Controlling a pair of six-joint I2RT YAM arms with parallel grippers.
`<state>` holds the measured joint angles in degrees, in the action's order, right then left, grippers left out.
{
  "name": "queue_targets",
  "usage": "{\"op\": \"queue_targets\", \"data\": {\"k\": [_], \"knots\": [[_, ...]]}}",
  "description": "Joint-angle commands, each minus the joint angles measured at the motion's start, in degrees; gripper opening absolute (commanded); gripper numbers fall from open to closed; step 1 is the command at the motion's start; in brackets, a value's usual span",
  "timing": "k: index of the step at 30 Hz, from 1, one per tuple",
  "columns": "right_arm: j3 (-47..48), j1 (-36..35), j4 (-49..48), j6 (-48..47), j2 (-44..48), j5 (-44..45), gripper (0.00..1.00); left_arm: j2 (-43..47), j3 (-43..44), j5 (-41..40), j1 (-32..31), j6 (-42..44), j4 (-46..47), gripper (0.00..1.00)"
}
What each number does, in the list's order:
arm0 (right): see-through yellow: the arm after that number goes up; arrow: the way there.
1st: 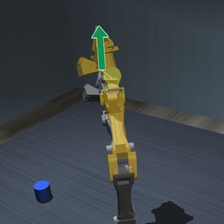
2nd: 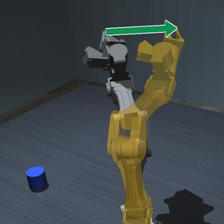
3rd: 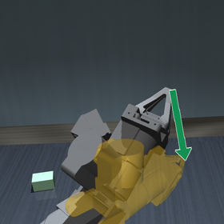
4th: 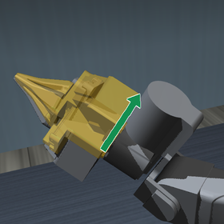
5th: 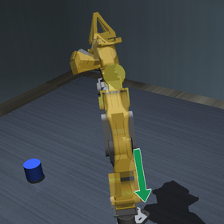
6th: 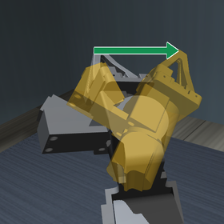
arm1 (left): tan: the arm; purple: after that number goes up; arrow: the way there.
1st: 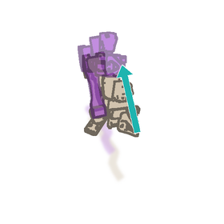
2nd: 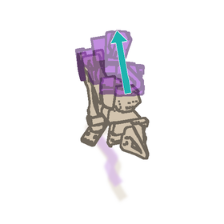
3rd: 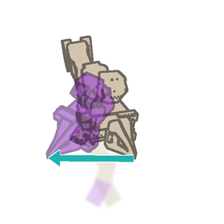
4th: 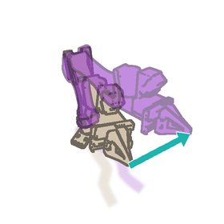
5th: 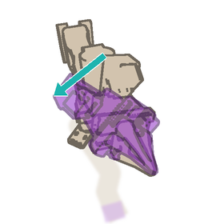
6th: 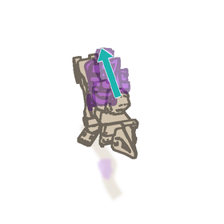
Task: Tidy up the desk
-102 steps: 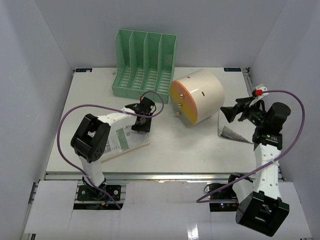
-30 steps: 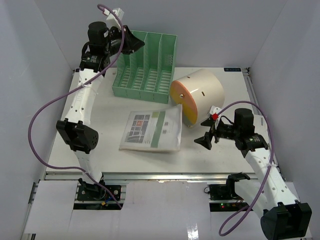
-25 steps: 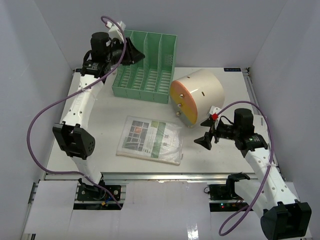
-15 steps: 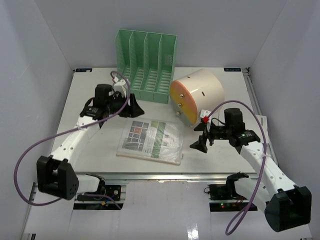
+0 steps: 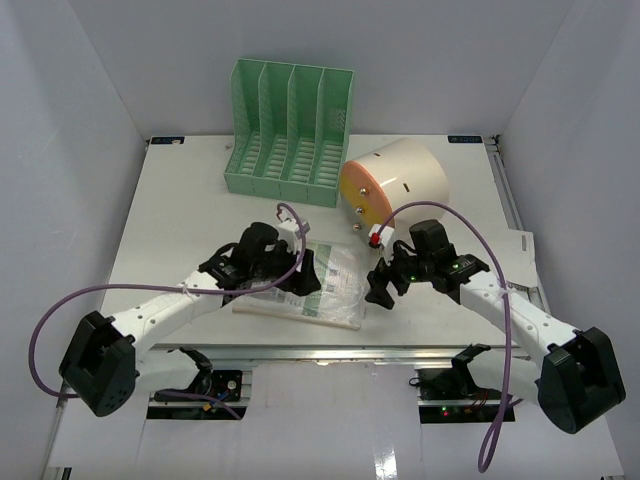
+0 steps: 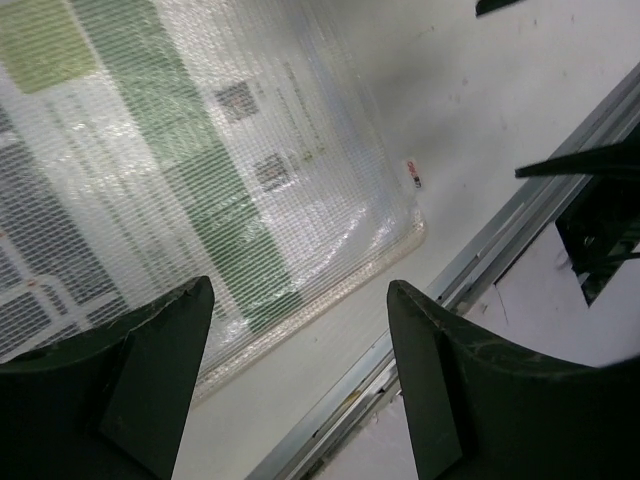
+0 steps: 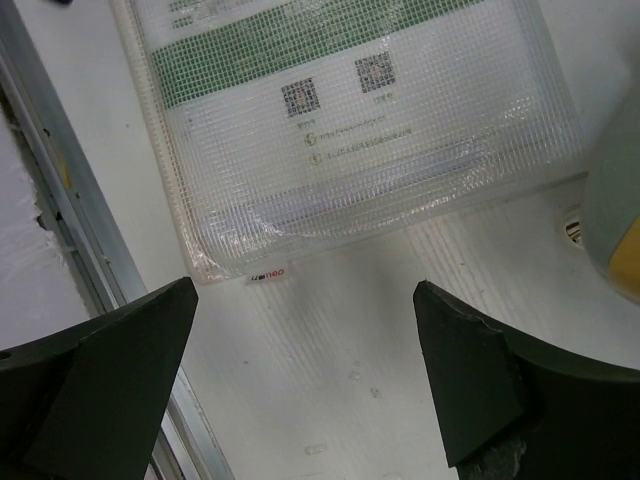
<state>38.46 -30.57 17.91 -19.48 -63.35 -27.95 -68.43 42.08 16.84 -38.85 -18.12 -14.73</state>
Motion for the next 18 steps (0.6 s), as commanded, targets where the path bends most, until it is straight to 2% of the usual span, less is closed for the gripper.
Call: {"op": "queue_targets", "data": {"k": [1, 4, 9, 12, 18], "knots": [[1.57, -0.28, -1.30, -2.09, 2.97, 1.06, 0.93, -0.39, -2.70, -8.49, -8.51, 8.08, 7.19, 0.89], [0.57, 3.87, 1.94, -12.88, 9.62, -9.71, 0.91, -0.38, -6.42, -10.11, -16.26, 21.21, 12.97, 0.91], [-1.72, 11.14, 2.46, -17.52, 15.80, -15.92, 0.90, -3.01, -9.76, -4.97, -19.73, 37.73, 20.10, 0.90], [-2.40, 15.39, 2.48, -17.96, 17.16, -18.77, 0.90, -7.55, -8.92, -3.64, -20.42, 43.59, 21.06, 0.88], [-2.83, 19.11, 2.45, -17.73, 19.30, -21.03, 0.90, -14.39, -8.52, -6.98, -21.23, 51.34, 23.96, 0.86]]}}
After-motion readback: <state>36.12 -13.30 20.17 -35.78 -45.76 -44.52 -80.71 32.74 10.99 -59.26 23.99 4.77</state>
